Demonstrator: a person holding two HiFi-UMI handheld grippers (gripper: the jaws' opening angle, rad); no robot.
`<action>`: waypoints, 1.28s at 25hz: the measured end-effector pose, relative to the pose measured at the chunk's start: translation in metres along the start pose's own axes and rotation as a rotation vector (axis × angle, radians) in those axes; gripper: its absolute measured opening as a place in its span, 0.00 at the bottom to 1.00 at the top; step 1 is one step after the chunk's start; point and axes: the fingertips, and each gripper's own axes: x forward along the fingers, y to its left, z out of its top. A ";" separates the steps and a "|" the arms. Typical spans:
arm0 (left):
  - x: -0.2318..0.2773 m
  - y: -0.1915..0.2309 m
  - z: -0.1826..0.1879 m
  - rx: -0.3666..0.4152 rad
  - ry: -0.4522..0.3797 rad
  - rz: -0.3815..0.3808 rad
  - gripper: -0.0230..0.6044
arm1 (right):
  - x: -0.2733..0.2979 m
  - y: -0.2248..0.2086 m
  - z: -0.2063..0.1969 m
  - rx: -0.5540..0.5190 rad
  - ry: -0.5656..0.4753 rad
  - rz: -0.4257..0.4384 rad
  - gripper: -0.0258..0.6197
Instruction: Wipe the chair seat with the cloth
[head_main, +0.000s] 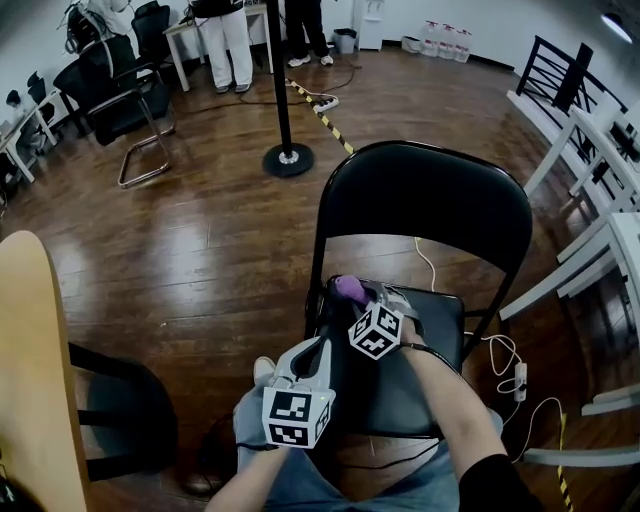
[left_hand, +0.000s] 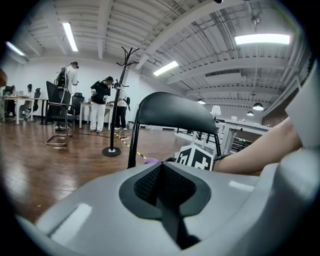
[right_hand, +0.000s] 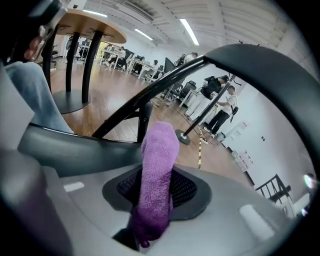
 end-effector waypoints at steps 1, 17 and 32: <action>0.001 0.000 0.000 -0.002 0.003 0.000 0.04 | 0.003 0.001 -0.002 -0.002 0.009 0.001 0.21; -0.018 -0.006 0.004 0.008 -0.015 0.013 0.04 | -0.025 0.045 0.007 -0.053 0.012 0.037 0.21; -0.047 -0.016 -0.004 0.001 -0.027 0.032 0.04 | -0.113 0.166 0.002 -0.003 -0.062 0.133 0.21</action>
